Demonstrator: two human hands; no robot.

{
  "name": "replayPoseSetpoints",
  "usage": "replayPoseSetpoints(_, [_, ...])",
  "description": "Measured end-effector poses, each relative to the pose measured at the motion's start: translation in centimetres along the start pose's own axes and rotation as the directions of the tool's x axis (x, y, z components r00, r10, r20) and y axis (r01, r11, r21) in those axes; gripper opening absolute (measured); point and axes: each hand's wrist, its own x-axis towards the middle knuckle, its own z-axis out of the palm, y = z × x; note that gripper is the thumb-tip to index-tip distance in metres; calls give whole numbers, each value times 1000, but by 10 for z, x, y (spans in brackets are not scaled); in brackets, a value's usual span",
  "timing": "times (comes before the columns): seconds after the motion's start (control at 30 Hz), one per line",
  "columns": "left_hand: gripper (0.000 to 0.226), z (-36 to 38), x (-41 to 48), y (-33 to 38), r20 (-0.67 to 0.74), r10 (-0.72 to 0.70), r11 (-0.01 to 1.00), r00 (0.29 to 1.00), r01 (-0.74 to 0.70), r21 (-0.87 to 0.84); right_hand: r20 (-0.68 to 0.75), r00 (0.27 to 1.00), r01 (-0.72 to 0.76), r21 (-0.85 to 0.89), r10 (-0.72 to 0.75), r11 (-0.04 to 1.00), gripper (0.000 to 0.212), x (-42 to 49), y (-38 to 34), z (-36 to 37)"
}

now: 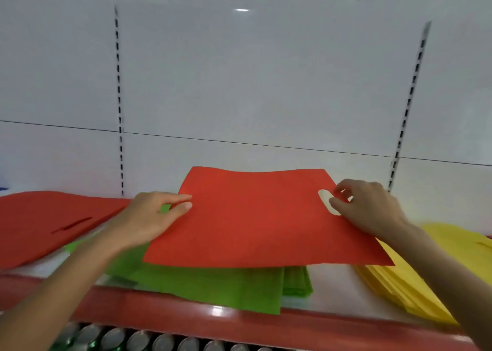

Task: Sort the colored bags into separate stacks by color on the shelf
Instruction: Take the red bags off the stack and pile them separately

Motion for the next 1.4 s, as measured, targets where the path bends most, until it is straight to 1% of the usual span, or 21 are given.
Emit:
replayPoseSetpoints(0.1, [29, -39, 6, -40, -8, 23, 998, 1000, -23, -58, -41, 999, -26, 33, 28, 999, 31, -8, -55, 7])
replayPoseSetpoints(0.23, [28, -96, 13, -99, 6, 27, 999, 1000, -27, -33, -34, 997, -71, 58, 73, 996, 36, -27, -137, 23])
replayPoseSetpoints(0.37, [29, -129, 5, -148, 23, -4, 999, 1000, 5, -42, -24, 996, -82, 42, 83, 996, 37, -36, -199, 34])
replayPoseSetpoints(0.43, [30, -144, 5, -165, 33, -26, 998, 999, 27, -48, -14, 997, -75, 21, 75, 997, 35, -36, -226, 37])
replayPoseSetpoints(0.6, [30, -172, -3, -211, -2, -80, 995, 997, 79, -66, -25, 1000, -10, -43, 9, 999, 31, -26, -281, 46])
replayPoseSetpoints(0.8, [31, -217, -5, -279, 5, -142, 990, 990, 142, 1, 9, 998, 63, -44, -63, 997, 32, -17, -361, 67])
replayPoseSetpoints(0.93, [33, -240, 2, -327, 67, -168, 986, 984, 167, 14, 21, 997, 74, -72, -72, 995, 35, -15, -415, 86])
replayPoseSetpoints(1.07, [37, -250, 6, -368, 154, -192, 981, 969, 186, 51, 57, 997, 55, -84, -51, 995, 37, -19, -449, 110])
replayPoseSetpoints(1.17, [39, -253, 6, -398, 205, -200, 978, 958, 184, 97, 125, 992, 26, -80, -15, 997, 37, -31, -470, 134])
replayPoseSetpoints(1.27, [40, -251, 2, -415, 236, -190, 977, 953, 159, 142, 181, 984, 9, -88, 7, 996, 33, -43, -482, 154])
replayPoseSetpoints(1.4, [44, -244, 1, -426, 264, -185, 979, 947, 155, 130, 220, 975, -7, -155, 41, 988, 33, -49, -489, 163])
